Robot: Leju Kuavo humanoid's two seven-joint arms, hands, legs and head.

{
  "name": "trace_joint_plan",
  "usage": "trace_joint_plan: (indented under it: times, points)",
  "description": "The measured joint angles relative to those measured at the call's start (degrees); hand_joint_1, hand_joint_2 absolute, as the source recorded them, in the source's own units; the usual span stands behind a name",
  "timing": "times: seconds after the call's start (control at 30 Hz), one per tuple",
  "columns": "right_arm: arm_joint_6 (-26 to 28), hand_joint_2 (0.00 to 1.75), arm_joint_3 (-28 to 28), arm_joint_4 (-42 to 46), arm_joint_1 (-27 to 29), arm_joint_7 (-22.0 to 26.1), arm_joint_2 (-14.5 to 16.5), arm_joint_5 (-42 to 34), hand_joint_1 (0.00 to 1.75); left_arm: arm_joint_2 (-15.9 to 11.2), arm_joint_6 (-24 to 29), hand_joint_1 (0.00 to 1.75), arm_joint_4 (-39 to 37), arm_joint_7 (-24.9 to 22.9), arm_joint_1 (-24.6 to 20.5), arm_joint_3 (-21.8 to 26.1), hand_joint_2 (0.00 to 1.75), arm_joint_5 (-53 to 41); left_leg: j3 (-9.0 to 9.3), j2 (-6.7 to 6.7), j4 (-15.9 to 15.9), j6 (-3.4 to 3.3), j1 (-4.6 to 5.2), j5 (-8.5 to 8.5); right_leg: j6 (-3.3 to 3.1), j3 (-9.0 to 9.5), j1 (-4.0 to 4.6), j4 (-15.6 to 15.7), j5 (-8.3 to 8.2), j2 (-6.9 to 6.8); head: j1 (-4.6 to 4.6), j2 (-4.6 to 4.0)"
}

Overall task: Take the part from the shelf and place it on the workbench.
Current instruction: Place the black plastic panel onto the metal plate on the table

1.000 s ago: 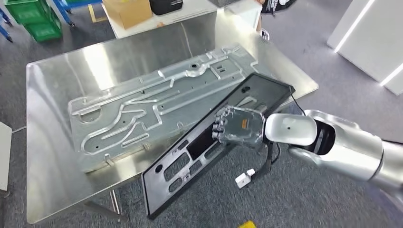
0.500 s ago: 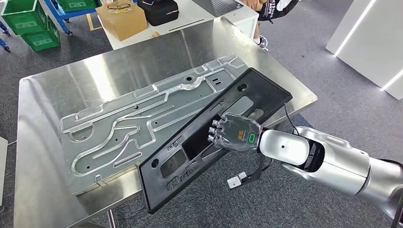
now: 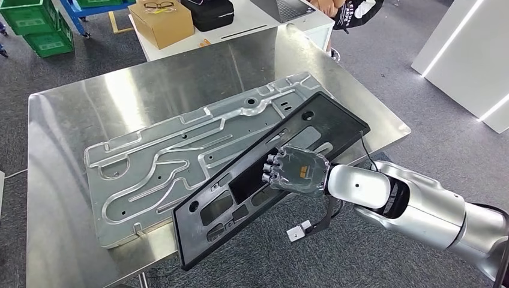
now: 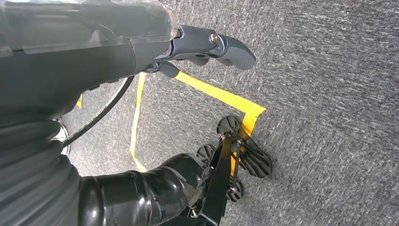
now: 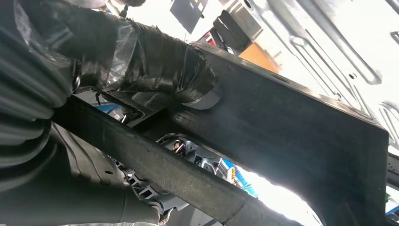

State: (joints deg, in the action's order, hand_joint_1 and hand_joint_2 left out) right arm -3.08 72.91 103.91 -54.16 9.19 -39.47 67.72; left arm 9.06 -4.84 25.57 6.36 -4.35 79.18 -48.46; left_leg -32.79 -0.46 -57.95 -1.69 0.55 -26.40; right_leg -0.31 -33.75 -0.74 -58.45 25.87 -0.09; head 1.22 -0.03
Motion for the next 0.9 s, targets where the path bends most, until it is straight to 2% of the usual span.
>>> trace_joint_plan:
  times: [0.1,0.2,0.4,0.63,0.9]
  points:
    - [0.31,1.75,-0.03,0.0,0.11,-0.42,0.0,0.33,1.75,0.01,-0.02,0.0,0.01,0.05,0.01,-0.02,1.75,0.01,0.0,0.0,-0.01,-0.11,0.02,-0.01,0.2,0.01,-0.01,0.03,-0.01,0.0,-0.01,-0.01]
    - [2.47,1.75,-0.97,0.02,1.92,-3.01,0.08,2.88,1.75,0.15,-0.13,0.0,0.14,0.22,0.01,-0.02,1.75,0.24,0.01,-0.02,-0.02,-0.12,0.02,0.0,0.42,0.04,-0.01,0.04,-0.01,-0.03,-0.01,-0.01]
    - [6.59,1.75,-9.09,0.76,12.82,-7.29,2.47,9.94,1.75,1.84,-1.09,0.0,1.95,0.1,0.1,-0.01,1.75,0.63,0.02,-0.03,0.02,-0.13,0.0,0.0,0.46,0.03,0.01,0.01,0.02,-0.06,-0.01,-0.01]
    - [7.19,1.75,-16.41,2.44,21.41,-8.31,5.34,12.6,1.75,3.74,-1.26,0.0,4.42,-0.34,0.21,-0.01,1.75,0.56,0.04,-0.02,0.05,-0.13,-0.03,0.0,0.49,0.02,0.02,-0.01,0.04,-0.05,-0.01,0.0]
    - [7.19,1.75,-19.95,3.54,24.58,-8.32,7.01,13.11,1.75,4.85,-1.26,0.0,5.84,-0.52,0.26,-0.02,1.75,0.51,0.07,-0.01,0.05,-0.14,-0.03,0.01,0.49,0.04,0.02,-0.01,0.04,-0.03,-0.01,-0.01]
